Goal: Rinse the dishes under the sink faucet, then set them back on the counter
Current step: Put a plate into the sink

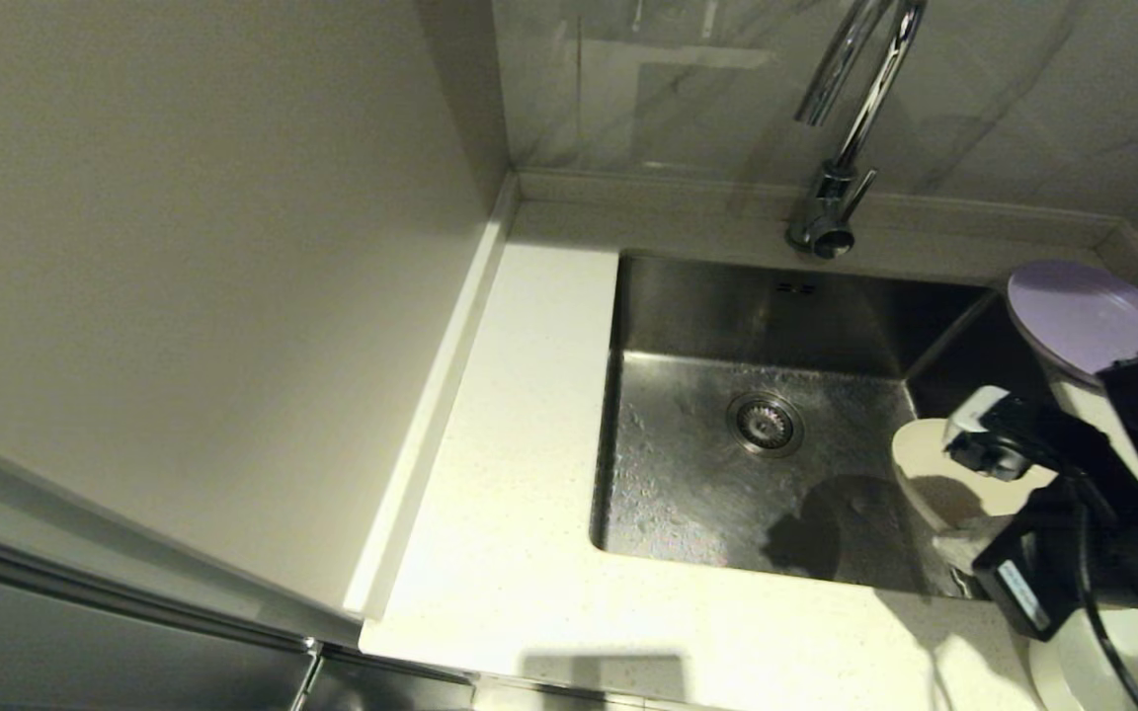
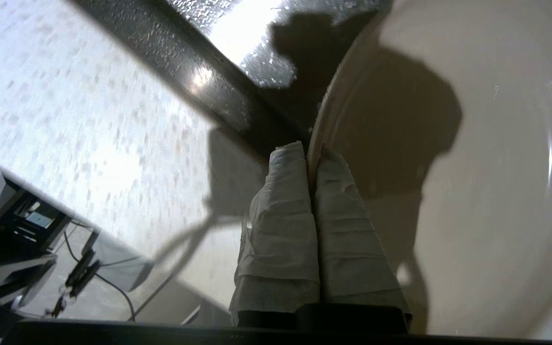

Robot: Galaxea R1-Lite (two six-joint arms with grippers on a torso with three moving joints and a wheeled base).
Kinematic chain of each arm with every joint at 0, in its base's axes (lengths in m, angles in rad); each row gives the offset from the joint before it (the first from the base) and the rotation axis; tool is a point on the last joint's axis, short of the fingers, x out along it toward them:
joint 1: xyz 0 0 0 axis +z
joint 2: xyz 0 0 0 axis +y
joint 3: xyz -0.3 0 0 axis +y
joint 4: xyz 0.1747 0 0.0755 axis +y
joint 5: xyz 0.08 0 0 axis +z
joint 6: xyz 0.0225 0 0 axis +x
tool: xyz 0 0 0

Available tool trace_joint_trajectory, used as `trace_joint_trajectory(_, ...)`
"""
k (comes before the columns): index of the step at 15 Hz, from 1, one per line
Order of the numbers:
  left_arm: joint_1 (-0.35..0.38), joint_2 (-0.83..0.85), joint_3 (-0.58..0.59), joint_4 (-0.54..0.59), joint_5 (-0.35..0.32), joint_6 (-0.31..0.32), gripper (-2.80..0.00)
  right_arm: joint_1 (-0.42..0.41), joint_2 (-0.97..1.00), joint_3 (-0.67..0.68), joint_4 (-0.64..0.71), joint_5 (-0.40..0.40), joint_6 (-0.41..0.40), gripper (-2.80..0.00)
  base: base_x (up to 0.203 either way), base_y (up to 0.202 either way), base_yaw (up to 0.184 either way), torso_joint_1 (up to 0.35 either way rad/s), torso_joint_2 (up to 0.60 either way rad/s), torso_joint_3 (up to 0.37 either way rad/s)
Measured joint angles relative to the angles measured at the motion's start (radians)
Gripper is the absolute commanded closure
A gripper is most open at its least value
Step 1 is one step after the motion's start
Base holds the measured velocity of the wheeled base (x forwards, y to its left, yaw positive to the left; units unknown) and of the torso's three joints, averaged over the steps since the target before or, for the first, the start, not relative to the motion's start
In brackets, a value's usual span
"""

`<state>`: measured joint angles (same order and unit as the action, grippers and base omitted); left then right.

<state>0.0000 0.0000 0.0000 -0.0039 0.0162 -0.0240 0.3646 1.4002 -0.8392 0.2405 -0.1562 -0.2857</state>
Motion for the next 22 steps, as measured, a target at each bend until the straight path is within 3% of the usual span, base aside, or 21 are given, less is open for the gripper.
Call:
trace_joint_trajectory(6,0.000,0.000,0.000,0.000,0.000,0.000,0.00,0.006,0.324,-0.045,-0.377,0.010,-0.072,0.00,0.000,0.000,0.000,0.000,0.00,0.000)
trace_joint_trajectory(9,0.000,0.000,0.000,0.000,0.000,0.000,0.00,0.005,0.408,-0.127,-0.382,-0.003,-0.061,0.00,0.000,0.000,0.000,0.000,0.00,0.000)
trace_joint_trajectory(12,0.000,0.000,0.000,0.000,0.000,0.000,0.00,-0.005,0.511,-0.208,-0.383,-0.070,-0.048,0.00,0.000,0.000,0.000,0.000,0.00,0.000)
trace_joint_trajectory(18,0.000,0.000,0.000,0.000,0.000,0.000,0.00,-0.084,0.779,-0.526,-0.381,-0.147,-0.046,0.00,0.000,0.000,0.000,0.000,0.00,0.000)
trace_joint_trajectory(19,0.000,0.000,0.000,0.000,0.000,0.000,0.00,-0.102,0.817,-0.579,-0.381,-0.159,-0.045,-2.80,0.000,0.000,0.000,0.000,0.00,0.000)
trace_joint_trajectory(22,0.000,0.000,0.000,0.000,0.000,0.000,0.00,-0.154,0.893,-0.679,-0.376,-0.184,-0.049,-2.80,0.000,0.000,0.000,0.000,0.00,0.000)
